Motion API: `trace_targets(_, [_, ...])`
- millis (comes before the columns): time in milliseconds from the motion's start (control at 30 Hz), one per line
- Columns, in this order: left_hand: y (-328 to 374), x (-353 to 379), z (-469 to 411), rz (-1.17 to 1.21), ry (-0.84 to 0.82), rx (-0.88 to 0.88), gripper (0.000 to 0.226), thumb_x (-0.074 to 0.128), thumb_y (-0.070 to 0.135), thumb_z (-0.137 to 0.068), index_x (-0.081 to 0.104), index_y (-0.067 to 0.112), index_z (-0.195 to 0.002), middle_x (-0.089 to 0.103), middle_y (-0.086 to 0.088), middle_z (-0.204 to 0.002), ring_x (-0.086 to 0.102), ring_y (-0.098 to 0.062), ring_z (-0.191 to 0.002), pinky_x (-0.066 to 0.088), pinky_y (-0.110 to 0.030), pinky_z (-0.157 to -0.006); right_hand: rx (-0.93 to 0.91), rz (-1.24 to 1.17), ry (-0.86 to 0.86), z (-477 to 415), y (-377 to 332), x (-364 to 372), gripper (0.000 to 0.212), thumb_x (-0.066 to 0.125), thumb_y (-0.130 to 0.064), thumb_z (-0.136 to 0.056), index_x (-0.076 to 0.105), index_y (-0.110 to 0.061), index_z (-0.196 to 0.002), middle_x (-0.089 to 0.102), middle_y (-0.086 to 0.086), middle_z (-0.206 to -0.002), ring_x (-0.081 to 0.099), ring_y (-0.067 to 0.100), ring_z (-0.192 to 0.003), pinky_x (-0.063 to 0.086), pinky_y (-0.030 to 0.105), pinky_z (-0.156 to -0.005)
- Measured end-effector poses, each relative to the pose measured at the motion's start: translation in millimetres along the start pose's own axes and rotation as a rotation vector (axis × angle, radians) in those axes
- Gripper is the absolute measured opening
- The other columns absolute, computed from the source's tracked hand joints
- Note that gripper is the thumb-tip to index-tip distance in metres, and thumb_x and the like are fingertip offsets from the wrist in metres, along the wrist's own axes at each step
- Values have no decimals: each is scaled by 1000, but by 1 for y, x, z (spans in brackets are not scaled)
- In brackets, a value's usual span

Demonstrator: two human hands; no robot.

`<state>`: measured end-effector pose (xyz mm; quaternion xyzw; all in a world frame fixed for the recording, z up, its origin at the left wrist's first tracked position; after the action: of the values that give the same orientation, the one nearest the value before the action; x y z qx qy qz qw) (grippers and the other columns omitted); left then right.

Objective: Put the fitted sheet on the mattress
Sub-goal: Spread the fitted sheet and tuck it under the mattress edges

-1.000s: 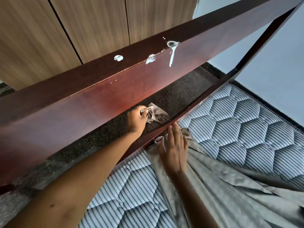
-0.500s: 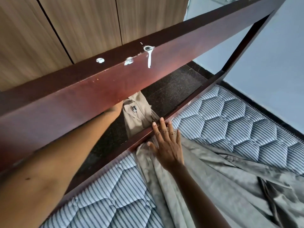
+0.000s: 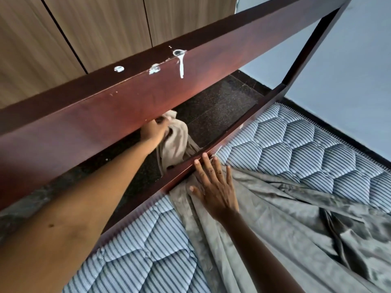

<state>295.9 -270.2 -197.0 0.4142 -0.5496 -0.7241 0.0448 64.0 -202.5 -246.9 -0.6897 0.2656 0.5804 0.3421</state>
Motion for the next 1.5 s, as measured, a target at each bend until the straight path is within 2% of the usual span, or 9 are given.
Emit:
trace_targets(133, [-10,35,26,-87,-242,108,33,65,1,-81,66,6,-114,66,-11,-116,61,-23,-108,42,-24,-93,2,17,32,-13,-1,-7,67,23,-60,-92,22,-23,-148,23,3,-156,23,28,-142,21,53,-109])
trace_targets(433, [-31,45,52,-251,-471,-198,38,50,40,-94,68,8,-107,66,-6,-104,60,-23,-97,43,-27,-82,-24,5,8,-19,-8,-7,66,15,-60,-95,29,-21,-146,28,4,-154,26,30,-141,24,54,-109])
trace_targets(600, [-61,26,51,-603,-459,-296,31,55,22,-91,60,14,-120,62,-11,-119,60,-26,-105,51,-33,-86,-55,31,10,-18,-15,-7,66,37,-46,-84,31,-21,-145,27,6,-155,26,32,-141,28,55,-110])
trace_targets(767, [-60,14,54,-235,-133,-316,24,53,12,-94,65,4,-113,66,-17,-111,64,-28,-100,47,-29,-71,-6,44,45,-14,-22,-7,63,38,-38,-86,34,-18,-145,29,6,-154,27,30,-141,26,54,-111])
trace_targets(900, [-89,5,64,406,111,-722,21,44,8,-97,63,0,-101,62,-14,-84,60,-28,-80,52,-33,-70,-45,-18,164,2,-40,-10,54,40,-22,-84,48,-10,-136,39,11,-148,35,31,-137,32,51,-110])
trace_targets(967, [-104,0,70,574,145,-863,28,41,12,-98,56,-2,-118,64,-18,-105,63,-31,-83,53,-41,-79,-47,-96,259,16,-53,-16,42,41,-15,-81,64,-6,-115,59,15,-127,56,35,-113,49,47,-91])
trace_targets(1067, [-102,-20,77,266,120,-740,34,39,14,-99,52,-2,-126,57,-15,-127,58,-32,-112,47,-40,-92,109,-274,265,38,-63,-15,31,42,-7,-74,69,-7,-90,65,10,-93,61,29,-76,52,34,-56])
trace_targets(1233, [-88,-29,96,84,-44,-367,20,47,1,-94,66,4,-102,68,-5,-104,66,-2,-79,49,-12,-68,531,-476,-71,59,-61,9,43,55,-17,-86,54,-13,-129,55,9,-124,53,29,-113,49,38,-83])
trace_targets(1500, [-73,-14,106,-26,-468,-193,33,45,15,-98,56,10,-128,63,-14,-116,62,-27,-86,43,-16,-62,578,-765,-109,26,-75,8,14,46,-20,-96,60,-21,-98,61,-3,-69,49,8,-56,35,18,-47])
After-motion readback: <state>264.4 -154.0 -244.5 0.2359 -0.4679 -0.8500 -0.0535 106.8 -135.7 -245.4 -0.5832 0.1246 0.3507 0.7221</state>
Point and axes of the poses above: each hand's wrist, its own z-axis away from the middle knuckle, its own x-axis out of the palm, y = z × x, the point moved 4 cm from there along -z, towards the middle knuckle
